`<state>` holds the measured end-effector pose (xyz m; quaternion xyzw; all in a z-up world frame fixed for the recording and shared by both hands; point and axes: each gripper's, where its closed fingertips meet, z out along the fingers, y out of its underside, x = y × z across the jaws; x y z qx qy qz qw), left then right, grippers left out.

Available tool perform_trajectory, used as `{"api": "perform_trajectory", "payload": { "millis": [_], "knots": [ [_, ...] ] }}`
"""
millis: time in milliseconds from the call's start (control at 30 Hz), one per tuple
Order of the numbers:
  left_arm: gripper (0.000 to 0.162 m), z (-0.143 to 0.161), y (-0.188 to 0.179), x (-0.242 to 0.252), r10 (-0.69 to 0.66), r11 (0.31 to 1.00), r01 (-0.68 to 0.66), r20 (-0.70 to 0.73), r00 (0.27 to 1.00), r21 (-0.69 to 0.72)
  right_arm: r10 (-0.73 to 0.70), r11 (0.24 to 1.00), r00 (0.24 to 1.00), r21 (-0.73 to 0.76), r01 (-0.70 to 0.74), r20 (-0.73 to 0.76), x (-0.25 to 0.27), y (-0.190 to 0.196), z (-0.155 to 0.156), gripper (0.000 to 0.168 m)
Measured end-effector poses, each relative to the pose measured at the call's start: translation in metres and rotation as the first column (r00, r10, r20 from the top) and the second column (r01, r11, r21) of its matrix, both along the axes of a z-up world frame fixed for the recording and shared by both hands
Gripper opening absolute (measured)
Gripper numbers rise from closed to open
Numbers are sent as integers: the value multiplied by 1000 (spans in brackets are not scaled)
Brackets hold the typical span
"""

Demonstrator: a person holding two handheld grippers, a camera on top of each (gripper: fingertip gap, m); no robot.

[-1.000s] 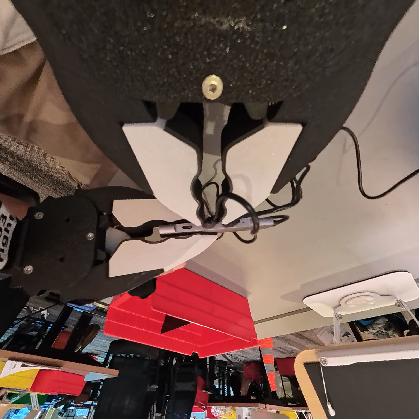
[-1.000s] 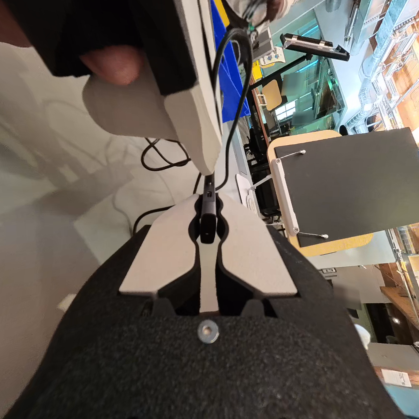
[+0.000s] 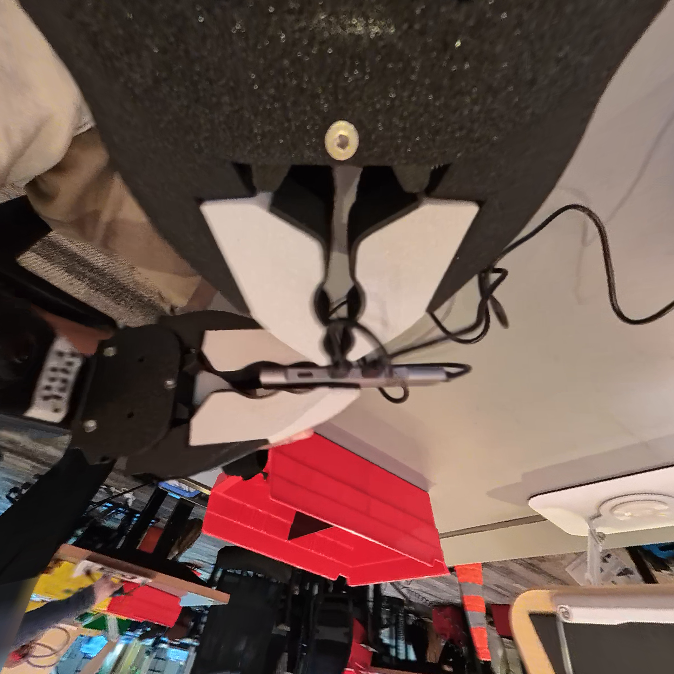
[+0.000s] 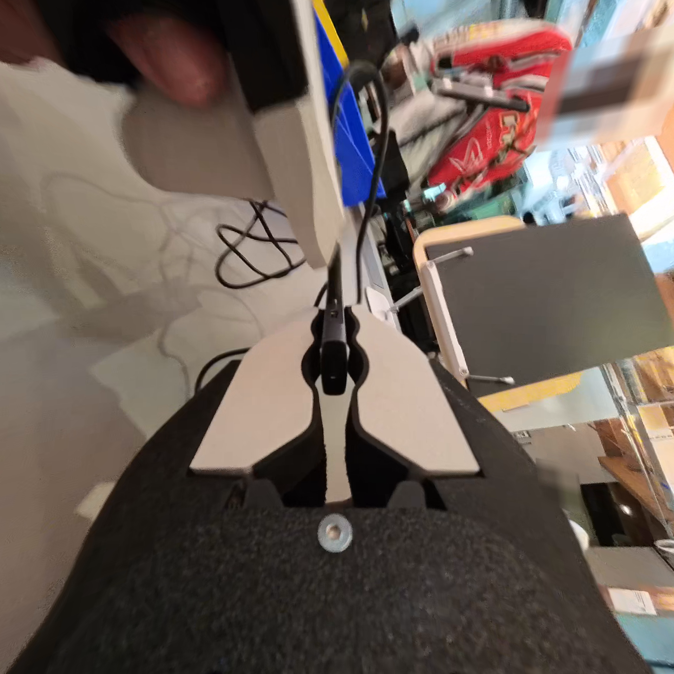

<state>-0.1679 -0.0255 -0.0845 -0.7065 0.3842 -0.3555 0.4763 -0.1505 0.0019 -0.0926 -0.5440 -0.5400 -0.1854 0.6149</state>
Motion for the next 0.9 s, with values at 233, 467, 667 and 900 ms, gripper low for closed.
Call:
{"api": "perform_trajectory", "payload": {
  "millis": [233, 467, 667, 900],
  "knots": [
    [1, 6, -2, -7, 11, 999, -11, -5, 1000, 49, 19, 1000, 999, -23, -20, -37, -9, -1, 5, 11],
    [1, 4, -5, -6, 7, 992, -1, -47, 999, 125, 7, 1000, 999, -29, -8, -38, -8, -2, 2, 11],
    [2, -3, -4, -2, -33, 996, 38, -59, 998, 80, 13, 997, 999, -75, -15, -31, -6, -4, -6, 10],
    [9, 3, -4, -1, 20, 957, 9, -96, 995, 291, 41, 994, 996, -102, -49, -75, -7, -9, -3, 10]
  ]
}}
